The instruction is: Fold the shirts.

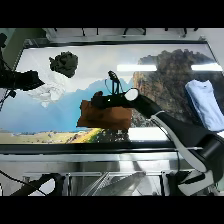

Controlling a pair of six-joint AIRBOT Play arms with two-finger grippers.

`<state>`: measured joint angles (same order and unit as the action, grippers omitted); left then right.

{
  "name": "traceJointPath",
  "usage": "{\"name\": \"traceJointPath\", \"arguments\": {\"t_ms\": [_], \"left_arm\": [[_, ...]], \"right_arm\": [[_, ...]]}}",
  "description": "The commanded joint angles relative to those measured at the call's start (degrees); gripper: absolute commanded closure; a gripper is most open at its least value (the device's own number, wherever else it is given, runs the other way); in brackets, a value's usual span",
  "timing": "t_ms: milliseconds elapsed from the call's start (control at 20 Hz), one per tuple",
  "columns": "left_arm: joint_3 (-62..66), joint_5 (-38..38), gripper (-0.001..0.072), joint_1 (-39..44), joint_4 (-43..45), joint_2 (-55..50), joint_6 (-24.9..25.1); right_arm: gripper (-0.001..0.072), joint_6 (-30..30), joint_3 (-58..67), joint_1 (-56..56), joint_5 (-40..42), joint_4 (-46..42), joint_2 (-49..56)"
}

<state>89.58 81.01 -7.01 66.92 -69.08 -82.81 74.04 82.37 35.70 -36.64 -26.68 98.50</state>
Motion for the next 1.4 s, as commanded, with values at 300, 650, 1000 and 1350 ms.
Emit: {"name": "traceJointPath", "arguments": {"t_ms": [300, 650, 1000, 1350], "left_arm": [[-8.4, -0.5, 0.0694, -0.1, -0.9, 4.0, 2.0], [-12.3, -1.1, 0.0693, -0.1, -1.1, 6.5, 2.3], [-12.3, -1.0, 0.0693, 0.0, -1.1, 6.5, 2.1], [-12.3, -0.9, 0.0693, -0.1, -1.0, 6.5, 1.3]], "right_arm": [[0.0011, -0.8, 8.0, 0.9, -3.2, 9.4, 10.3], [0.0011, 3.5, 5.8, -14.1, -30.4, -5.3, -4.5], [0.0011, 5.3, -23.2, -26.7, -22.3, -14.5, -20.2], [0.0011, -7.4, -28.8, -27.3, -14.4, 2.4, -7.3]]}}
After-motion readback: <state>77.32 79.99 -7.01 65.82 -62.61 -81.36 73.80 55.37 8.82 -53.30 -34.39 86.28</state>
